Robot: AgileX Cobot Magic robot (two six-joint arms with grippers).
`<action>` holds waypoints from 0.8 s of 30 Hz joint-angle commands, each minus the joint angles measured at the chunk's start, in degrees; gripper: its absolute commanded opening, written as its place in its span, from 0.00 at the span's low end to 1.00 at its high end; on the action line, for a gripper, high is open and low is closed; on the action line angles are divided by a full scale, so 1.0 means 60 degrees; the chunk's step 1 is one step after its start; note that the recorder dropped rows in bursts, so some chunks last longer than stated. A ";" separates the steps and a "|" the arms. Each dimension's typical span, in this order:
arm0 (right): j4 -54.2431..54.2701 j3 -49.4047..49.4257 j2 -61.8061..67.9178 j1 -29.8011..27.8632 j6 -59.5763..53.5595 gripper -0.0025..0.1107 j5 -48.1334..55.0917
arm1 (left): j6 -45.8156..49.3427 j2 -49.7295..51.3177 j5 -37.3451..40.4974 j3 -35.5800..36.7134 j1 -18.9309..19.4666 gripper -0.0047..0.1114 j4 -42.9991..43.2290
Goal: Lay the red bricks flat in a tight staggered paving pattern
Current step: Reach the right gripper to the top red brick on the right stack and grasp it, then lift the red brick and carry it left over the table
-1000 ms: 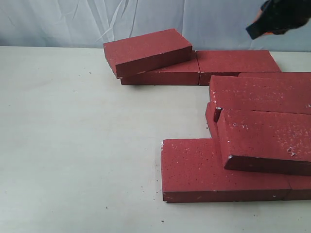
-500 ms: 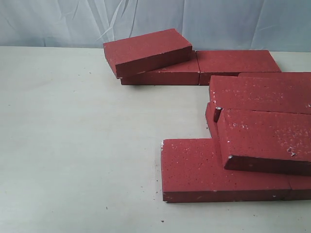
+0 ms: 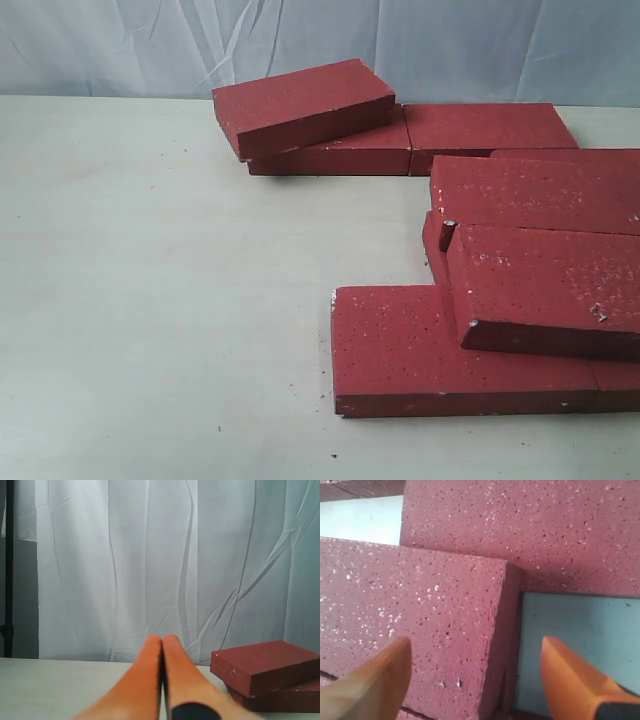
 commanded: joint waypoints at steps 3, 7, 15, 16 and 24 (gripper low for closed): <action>-0.0120 -0.0053 0.0593 0.0091 -0.0211 0.58 -0.0088 | 0.0000 -0.0046 -0.0012 0.0034 -0.0010 0.04 0.0059; -0.0066 -0.0053 0.0819 0.0091 -0.0459 0.57 -0.0206 | 0.0000 -0.0046 -0.0012 0.0034 -0.0010 0.04 0.0059; 0.0599 -0.0053 0.1141 0.0091 -0.0839 0.57 -0.0379 | 0.0000 -0.0046 0.0092 0.0034 -0.0010 0.04 0.0059; 0.0665 -0.0053 0.1229 0.0091 -0.0839 0.57 -0.0379 | -0.0018 -0.0046 0.0093 0.0034 -0.0010 0.04 0.0059; 0.0833 -0.0247 0.1589 0.0091 -0.1011 0.55 0.0001 | -0.0018 -0.0046 0.0093 0.0034 -0.0010 0.04 0.0059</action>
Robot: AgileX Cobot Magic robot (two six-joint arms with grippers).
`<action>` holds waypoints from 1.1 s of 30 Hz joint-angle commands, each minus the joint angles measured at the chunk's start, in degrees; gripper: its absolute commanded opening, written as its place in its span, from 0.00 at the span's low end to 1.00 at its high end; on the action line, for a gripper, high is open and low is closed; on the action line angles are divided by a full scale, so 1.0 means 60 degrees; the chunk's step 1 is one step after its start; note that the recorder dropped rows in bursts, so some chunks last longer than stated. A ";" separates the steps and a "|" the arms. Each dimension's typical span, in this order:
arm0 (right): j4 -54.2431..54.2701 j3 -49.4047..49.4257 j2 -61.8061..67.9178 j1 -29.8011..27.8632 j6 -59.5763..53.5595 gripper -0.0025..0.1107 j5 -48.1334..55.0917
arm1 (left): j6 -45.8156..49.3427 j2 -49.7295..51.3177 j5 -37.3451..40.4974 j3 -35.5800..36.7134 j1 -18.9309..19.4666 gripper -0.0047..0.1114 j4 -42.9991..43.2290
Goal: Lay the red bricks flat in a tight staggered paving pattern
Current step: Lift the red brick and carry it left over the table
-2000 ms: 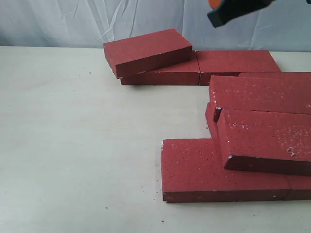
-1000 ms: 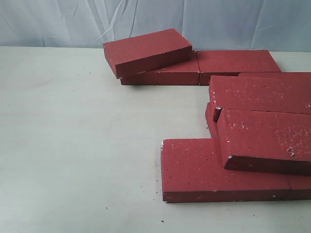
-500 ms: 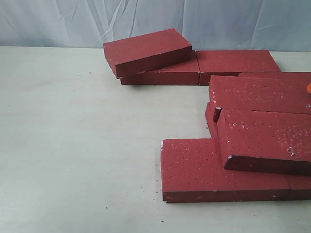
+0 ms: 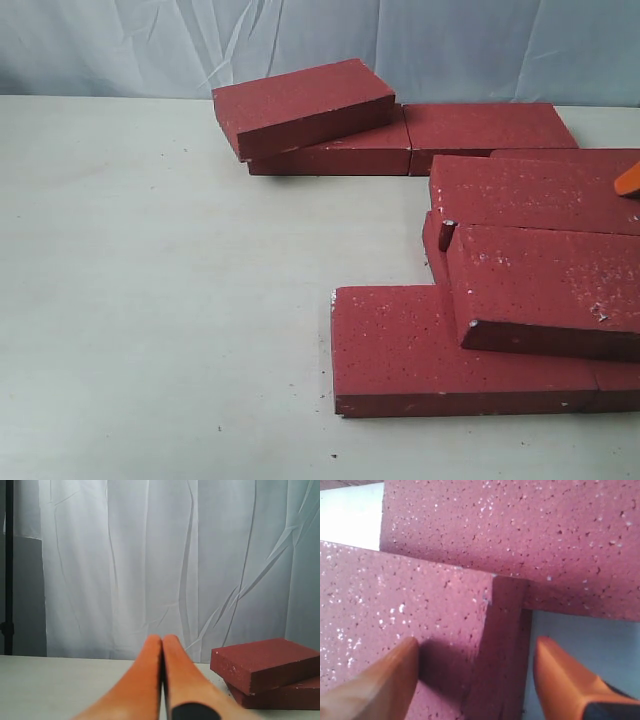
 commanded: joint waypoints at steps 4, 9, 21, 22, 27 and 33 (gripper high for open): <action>0.0005 -0.0093 0.0069 -0.0007 -0.0277 0.39 0.0121 | -0.0018 -0.0046 0.0016 0.0034 -0.0010 0.04 0.0059; 0.0005 -0.0146 0.0069 -0.0007 -0.0277 0.02 0.0221 | -0.0018 -0.0046 0.0016 0.0034 -0.0010 0.04 0.0059; 0.1335 -0.1289 -0.0478 -0.0007 -0.0142 0.01 0.0852 | -0.0018 -0.0046 0.0016 0.0034 -0.0010 0.04 0.0059; 0.1424 -0.1328 -0.0573 -0.0007 -0.0075 0.01 0.0852 | -0.0018 -0.0046 0.0016 0.0034 -0.0010 0.04 0.0059; 0.1635 -0.1461 -0.1017 -0.0007 0.0211 0.01 0.0852 | -0.0018 -0.0046 0.0016 0.0034 -0.0010 0.04 0.0059; 0.1976 -0.1507 -0.1362 0.0508 0.0380 0.01 0.0852 | -0.0018 -0.0046 0.0016 0.0034 -0.0010 0.04 0.0059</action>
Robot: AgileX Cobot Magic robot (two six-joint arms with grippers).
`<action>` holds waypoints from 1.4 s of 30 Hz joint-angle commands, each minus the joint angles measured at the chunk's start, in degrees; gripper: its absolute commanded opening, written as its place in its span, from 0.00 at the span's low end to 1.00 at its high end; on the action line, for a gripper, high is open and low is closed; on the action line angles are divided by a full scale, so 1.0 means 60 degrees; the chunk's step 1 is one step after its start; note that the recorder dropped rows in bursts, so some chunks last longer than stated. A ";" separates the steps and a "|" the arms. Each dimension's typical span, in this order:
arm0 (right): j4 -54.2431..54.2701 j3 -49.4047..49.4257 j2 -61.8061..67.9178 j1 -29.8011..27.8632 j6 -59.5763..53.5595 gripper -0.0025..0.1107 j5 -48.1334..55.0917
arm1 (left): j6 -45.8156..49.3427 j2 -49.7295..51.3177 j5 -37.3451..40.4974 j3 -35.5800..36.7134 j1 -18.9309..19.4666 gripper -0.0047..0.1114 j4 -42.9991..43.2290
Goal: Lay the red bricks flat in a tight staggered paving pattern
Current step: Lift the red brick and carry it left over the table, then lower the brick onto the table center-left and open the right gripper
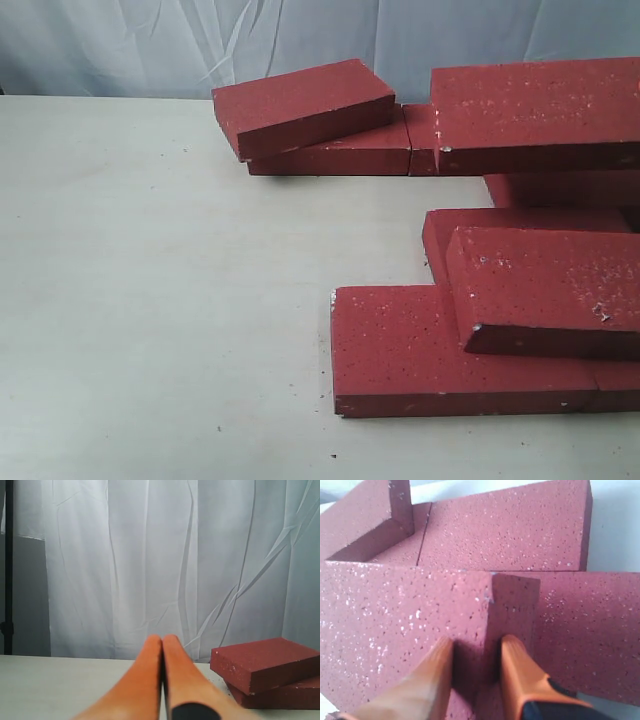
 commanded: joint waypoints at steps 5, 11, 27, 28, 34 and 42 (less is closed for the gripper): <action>0.0314 -0.0066 -0.0255 0.2284 0.0106 0.01 0.0097 | -0.0018 -0.0046 -0.0002 0.0034 -0.0010 0.04 0.0059; 0.0370 -0.0066 -0.0121 0.4532 0.1028 0.01 -0.0250 | -0.0018 -0.0046 0.0016 0.0034 -0.0010 0.04 0.0059; 0.0823 -0.0066 0.2213 0.6536 0.2424 0.02 -0.2037 | -0.0018 -0.0046 0.0033 0.0034 -0.0010 0.04 0.0059; 0.0823 -0.0066 0.2257 0.6557 0.2424 0.05 -0.2119 | -0.0018 -0.0046 0.0033 0.0034 -0.0010 0.04 0.0059; 0.0823 -0.0066 0.2321 0.6572 0.2547 0.51 -0.2495 | -0.0036 -0.0046 0.0020 0.0034 -0.0010 0.04 0.0059; 0.0729 -0.0258 0.2093 0.6555 0.2090 0.60 -0.2671 | -0.0096 -0.0046 0.0037 0.0034 -0.0010 0.04 0.0024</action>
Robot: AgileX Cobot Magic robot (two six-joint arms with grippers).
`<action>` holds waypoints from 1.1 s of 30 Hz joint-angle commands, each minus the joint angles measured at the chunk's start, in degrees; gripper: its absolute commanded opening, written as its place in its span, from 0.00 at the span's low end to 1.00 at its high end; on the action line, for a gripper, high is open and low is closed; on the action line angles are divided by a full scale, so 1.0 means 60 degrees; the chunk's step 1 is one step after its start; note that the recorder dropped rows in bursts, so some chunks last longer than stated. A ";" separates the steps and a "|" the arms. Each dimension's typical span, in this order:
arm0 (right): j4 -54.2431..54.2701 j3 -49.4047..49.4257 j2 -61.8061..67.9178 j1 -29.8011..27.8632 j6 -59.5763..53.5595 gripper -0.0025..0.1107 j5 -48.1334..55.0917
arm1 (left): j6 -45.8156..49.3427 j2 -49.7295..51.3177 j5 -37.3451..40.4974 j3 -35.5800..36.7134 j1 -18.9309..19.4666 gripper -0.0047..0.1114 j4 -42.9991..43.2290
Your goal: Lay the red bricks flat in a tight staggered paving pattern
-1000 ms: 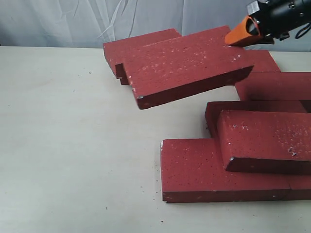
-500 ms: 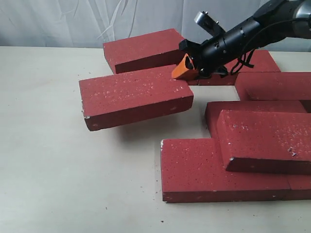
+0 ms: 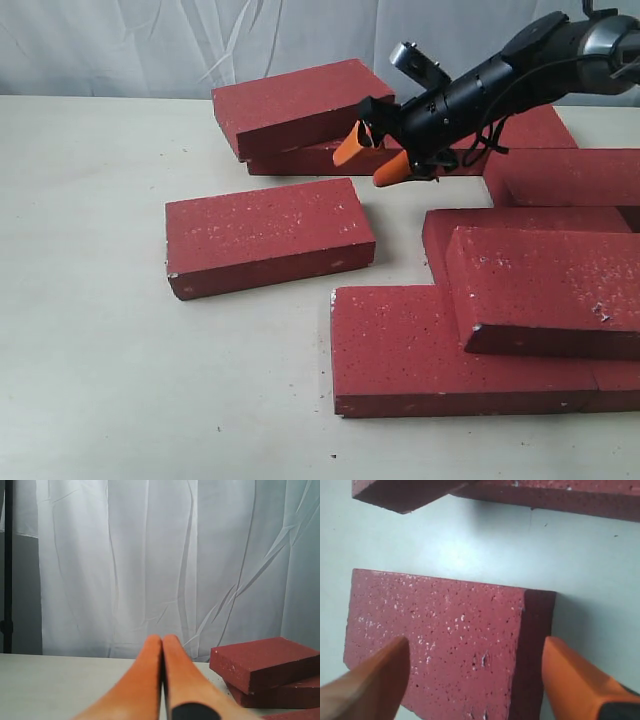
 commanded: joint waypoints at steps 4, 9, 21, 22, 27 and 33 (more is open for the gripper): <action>-0.0220 -0.0810 -0.0576 -0.0033 -0.0898 0.44 0.0285 | -0.0077 -0.0046 -0.0061 0.0034 -0.0010 0.04 0.0024; 0.0196 -0.1197 -0.1100 -0.0010 -0.1846 0.07 0.1063 | -0.0336 -0.0046 -0.0411 0.0034 -0.0010 0.04 -0.1662; -0.0763 -0.1197 -0.2253 0.1046 -0.3247 0.02 0.0606 | -0.1139 0.0636 -0.1665 -0.1220 -0.0010 0.04 -0.2096; -0.1339 -0.1197 -0.2372 0.1226 -0.3247 0.02 0.0437 | -0.1122 0.0996 -0.1643 -0.1473 -0.0010 0.04 -0.2096; -0.3818 -0.1197 -0.2740 0.2038 -0.2755 0.02 -0.0050 | -0.0465 0.3436 -0.1605 -0.2845 -0.0010 0.04 -0.2059; -0.6147 -0.1197 -0.2838 0.2317 -0.1660 0.02 0.0162 | 0.2580 0.7210 0.2247 -0.5384 -0.0010 0.04 -0.1771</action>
